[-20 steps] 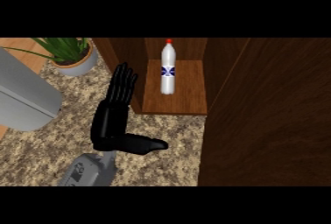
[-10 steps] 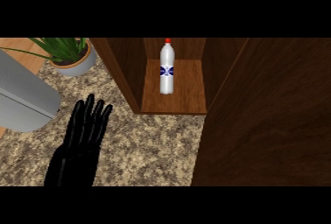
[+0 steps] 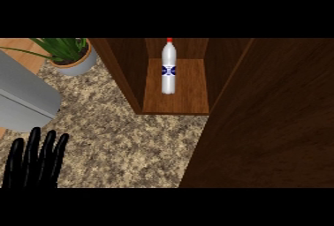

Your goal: Pick up the bottled water, place it into the cabinet and close the cabinet

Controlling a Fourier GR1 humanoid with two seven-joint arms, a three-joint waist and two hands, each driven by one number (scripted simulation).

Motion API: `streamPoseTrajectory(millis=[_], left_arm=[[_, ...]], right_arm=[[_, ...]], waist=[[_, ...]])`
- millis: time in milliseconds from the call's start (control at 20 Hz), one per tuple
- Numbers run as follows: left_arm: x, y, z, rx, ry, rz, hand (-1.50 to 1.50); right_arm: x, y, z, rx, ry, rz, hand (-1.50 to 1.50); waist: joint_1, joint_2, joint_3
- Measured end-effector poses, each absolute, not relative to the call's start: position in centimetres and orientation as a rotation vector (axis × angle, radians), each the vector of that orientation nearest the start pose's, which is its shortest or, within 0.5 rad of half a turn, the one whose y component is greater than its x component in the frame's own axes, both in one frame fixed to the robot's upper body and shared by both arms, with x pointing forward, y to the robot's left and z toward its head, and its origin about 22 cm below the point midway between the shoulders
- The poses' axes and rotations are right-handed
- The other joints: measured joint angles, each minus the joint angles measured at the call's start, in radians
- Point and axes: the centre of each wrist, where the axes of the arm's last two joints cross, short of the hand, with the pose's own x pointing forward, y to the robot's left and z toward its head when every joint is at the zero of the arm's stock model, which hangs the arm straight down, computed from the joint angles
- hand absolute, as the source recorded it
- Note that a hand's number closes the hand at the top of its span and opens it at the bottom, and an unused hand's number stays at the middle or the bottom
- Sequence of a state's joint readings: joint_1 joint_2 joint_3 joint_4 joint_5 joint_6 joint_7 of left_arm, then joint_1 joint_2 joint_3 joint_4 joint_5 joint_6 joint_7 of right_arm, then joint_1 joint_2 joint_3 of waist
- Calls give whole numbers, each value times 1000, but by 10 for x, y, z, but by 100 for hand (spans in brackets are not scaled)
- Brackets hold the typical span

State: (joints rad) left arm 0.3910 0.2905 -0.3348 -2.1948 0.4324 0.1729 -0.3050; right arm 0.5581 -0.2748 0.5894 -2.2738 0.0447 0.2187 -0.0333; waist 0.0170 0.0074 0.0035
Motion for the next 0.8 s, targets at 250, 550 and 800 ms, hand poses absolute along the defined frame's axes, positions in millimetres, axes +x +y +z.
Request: streamPoseTrajectory(millis=[250, 550, 800], left_arm=[[116, 247, 86, -330, -1982, 203, -150], [97, 278, 91, -339, -1976, 218, -150], [86, 298, 94, -344, -1971, 221, -150]], right_arm=[[90, -167, 88, 468, -1654, 582, 150], [100, -154, 95, 444, -1655, 618, 150], [113, -129, 99, 500, -1622, 562, 150]], waist=[[5, 0, 0], [16, -1, -1], [22, 5, -1]])
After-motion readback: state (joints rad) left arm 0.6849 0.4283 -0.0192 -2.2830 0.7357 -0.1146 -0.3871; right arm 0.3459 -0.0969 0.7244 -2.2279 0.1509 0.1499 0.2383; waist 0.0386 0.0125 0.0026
